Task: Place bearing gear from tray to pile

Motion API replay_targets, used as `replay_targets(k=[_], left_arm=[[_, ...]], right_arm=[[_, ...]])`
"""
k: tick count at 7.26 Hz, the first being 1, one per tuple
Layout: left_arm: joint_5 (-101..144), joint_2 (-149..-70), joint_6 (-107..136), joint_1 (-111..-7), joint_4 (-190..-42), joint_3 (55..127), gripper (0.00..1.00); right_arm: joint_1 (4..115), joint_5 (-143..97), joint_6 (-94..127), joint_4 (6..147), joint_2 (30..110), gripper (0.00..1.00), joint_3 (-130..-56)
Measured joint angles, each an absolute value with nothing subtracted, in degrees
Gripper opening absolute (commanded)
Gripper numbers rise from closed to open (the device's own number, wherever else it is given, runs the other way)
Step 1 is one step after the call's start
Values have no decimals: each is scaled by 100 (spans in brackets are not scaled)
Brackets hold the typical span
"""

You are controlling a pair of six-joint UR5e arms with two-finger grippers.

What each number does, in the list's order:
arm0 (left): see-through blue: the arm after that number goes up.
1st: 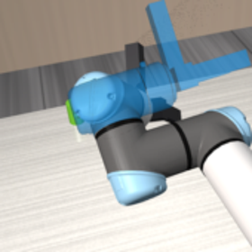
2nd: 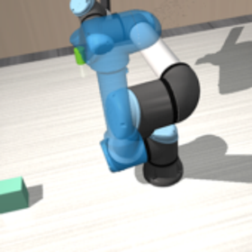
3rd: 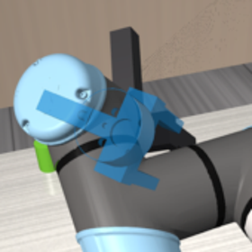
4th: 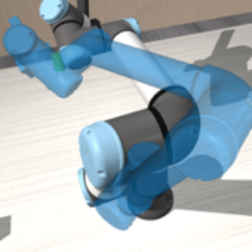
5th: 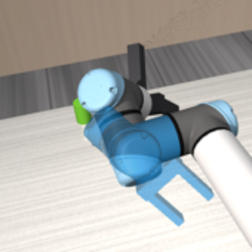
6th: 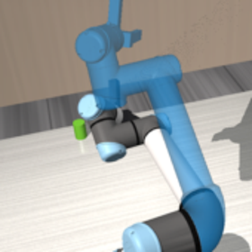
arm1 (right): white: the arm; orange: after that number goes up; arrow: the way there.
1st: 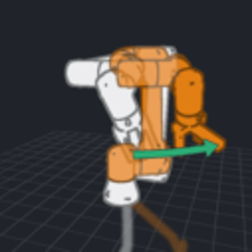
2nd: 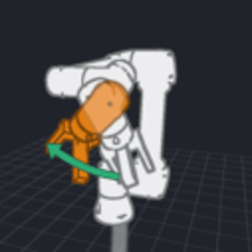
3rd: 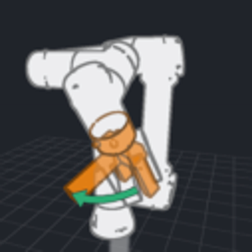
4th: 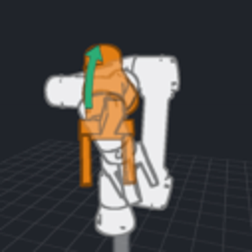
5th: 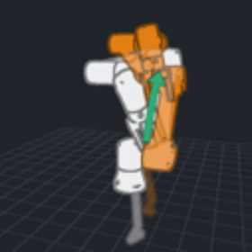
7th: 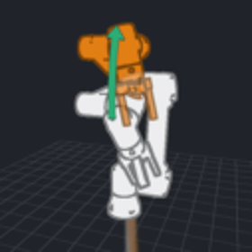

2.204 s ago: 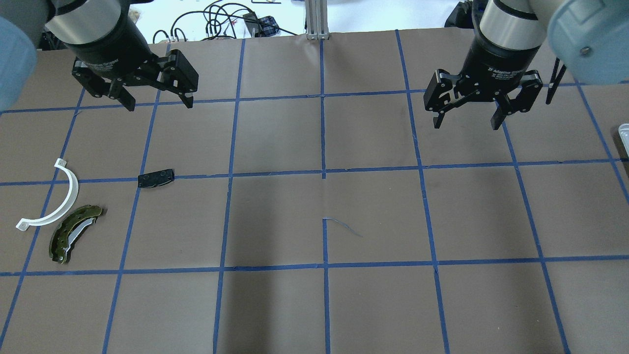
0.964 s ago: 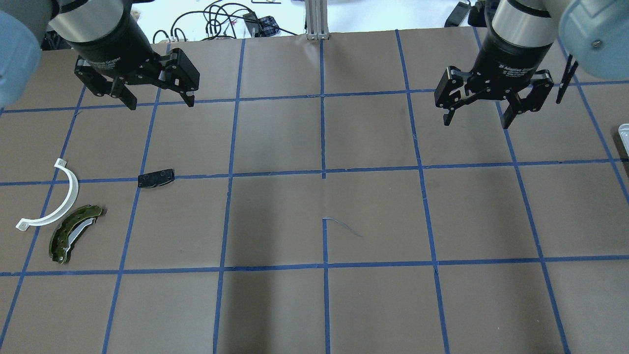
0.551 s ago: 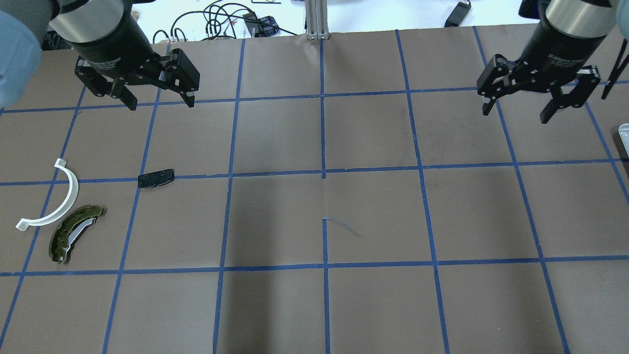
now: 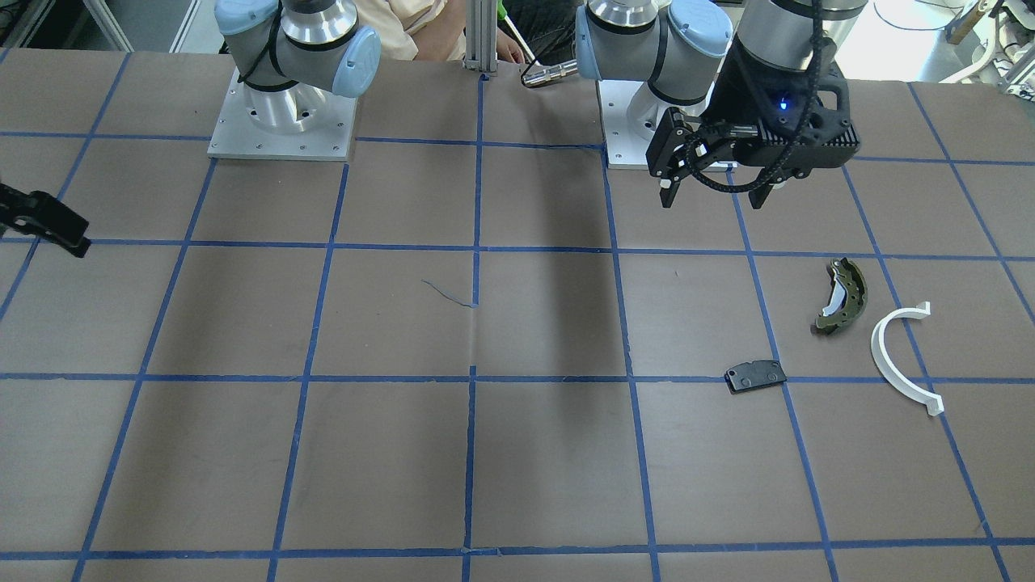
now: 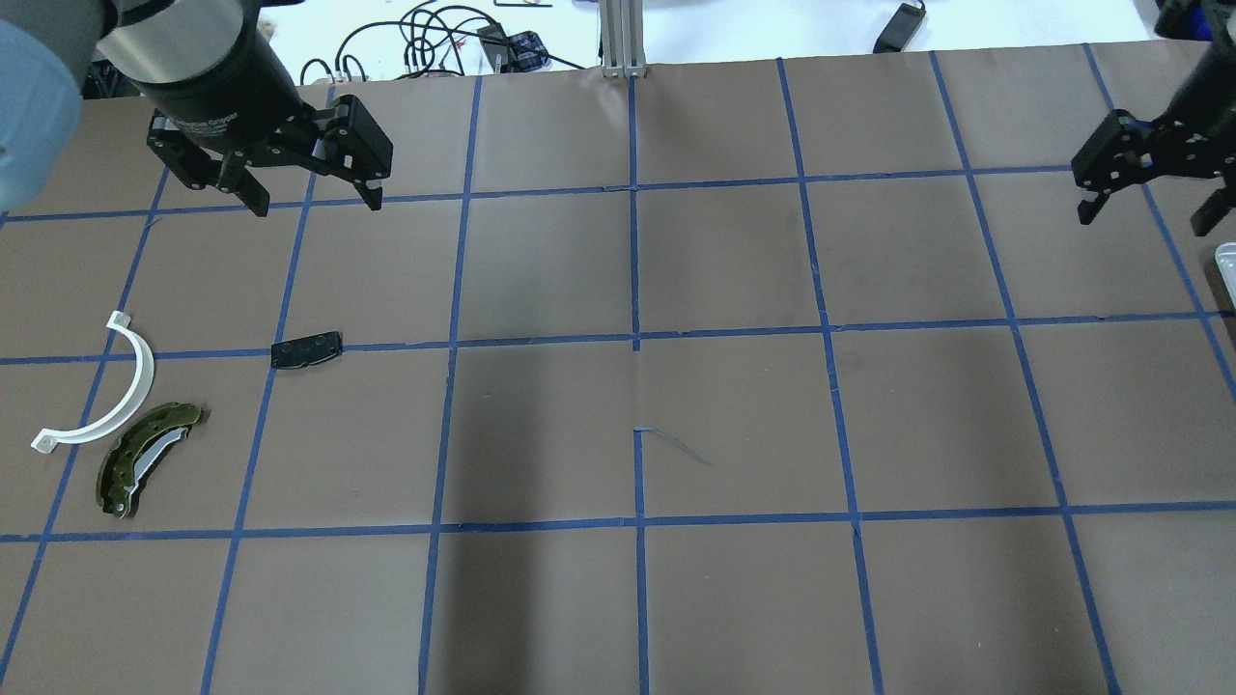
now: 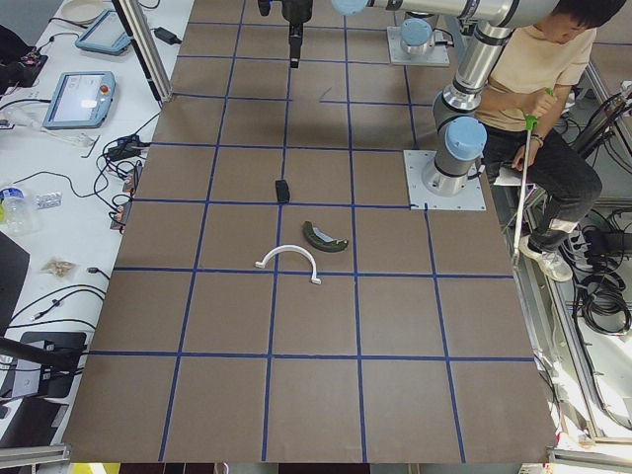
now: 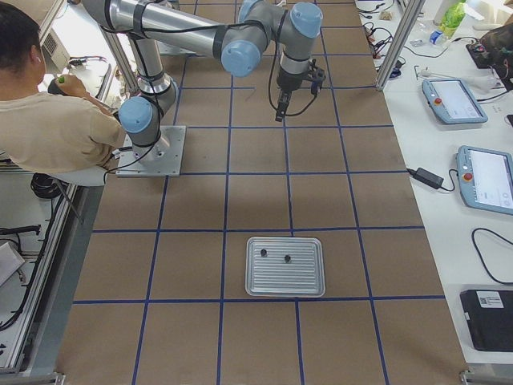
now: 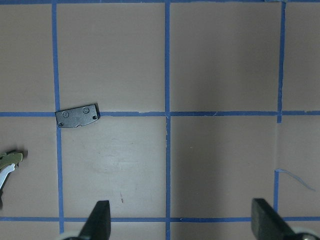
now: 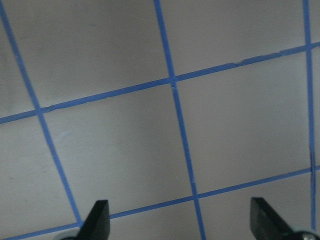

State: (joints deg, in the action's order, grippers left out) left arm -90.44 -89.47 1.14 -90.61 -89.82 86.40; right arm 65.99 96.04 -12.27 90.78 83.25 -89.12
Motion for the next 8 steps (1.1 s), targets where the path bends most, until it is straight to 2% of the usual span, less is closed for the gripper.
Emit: replay_targets(k=[4,6,8], left_arm=[[-9041,-8941,114,-9061,-8982,8634,100],[-9042,-8943,114,-9061,-8982,8638,100],[-9042,-8949,114,-9063,-8982,8639,100]], right_arm=[[5312,9965,-3422,10657,7430,100,-8901],[4862,9826,-3857,11327,6960,100,-8858],[4546,9530,-3966,11747,6506,93,-8824]])
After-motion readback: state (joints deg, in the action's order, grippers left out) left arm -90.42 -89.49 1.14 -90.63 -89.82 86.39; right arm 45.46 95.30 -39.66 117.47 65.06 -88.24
